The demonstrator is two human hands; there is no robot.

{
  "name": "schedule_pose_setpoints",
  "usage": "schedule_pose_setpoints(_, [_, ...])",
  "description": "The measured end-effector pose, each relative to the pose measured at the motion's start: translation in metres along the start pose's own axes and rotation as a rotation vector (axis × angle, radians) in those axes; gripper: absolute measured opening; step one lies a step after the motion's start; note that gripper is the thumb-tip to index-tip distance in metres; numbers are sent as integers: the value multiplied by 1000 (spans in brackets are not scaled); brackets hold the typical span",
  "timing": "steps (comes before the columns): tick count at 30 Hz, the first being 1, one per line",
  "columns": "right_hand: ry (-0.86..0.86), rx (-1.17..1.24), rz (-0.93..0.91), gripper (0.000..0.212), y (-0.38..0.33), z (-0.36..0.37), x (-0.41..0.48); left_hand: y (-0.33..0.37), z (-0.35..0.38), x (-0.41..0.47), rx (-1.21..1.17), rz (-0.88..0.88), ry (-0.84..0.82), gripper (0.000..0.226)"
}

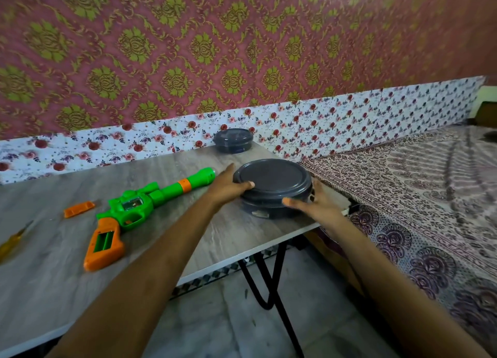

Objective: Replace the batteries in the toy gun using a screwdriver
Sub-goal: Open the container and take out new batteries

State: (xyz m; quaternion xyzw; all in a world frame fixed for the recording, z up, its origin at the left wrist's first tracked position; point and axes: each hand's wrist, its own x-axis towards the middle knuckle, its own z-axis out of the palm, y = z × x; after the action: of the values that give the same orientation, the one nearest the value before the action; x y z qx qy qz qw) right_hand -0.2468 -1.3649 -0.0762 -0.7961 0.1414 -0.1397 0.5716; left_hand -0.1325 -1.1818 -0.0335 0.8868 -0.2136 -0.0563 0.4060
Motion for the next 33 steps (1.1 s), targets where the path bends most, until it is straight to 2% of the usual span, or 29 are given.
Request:
schedule_pose_setpoints(3, [-17,-206,-84,131,13,2,4,14,-9,-6,264,296,-184,77])
schedule_pose_setpoints(6, [21,-243,-81,146,14,12,7,23,-3,-4,505,396,-336,78])
schedule_pose_setpoints(9, [95,-180,-80,155,18,22,8,22,9,2,549,470,-336,73])
schedule_pose_setpoints(12, [132,-228,-89,148,18,24,7,18,15,9,514,514,-286,62])
schedule_pose_setpoints(15, [201,-312,-81,143,21,27,11,20,15,14,620,560,-252,59])
schedule_pose_setpoints(20, [244,-399,-68,133,25,30,14,32,9,19,943,641,-216,77])
schedule_pose_setpoints(23, [247,-421,-83,132,25,31,14,43,8,20,1087,707,-196,80])
schedule_pose_setpoints(33, [243,-433,-64,132,20,36,8,61,0,18,1055,706,-325,68])
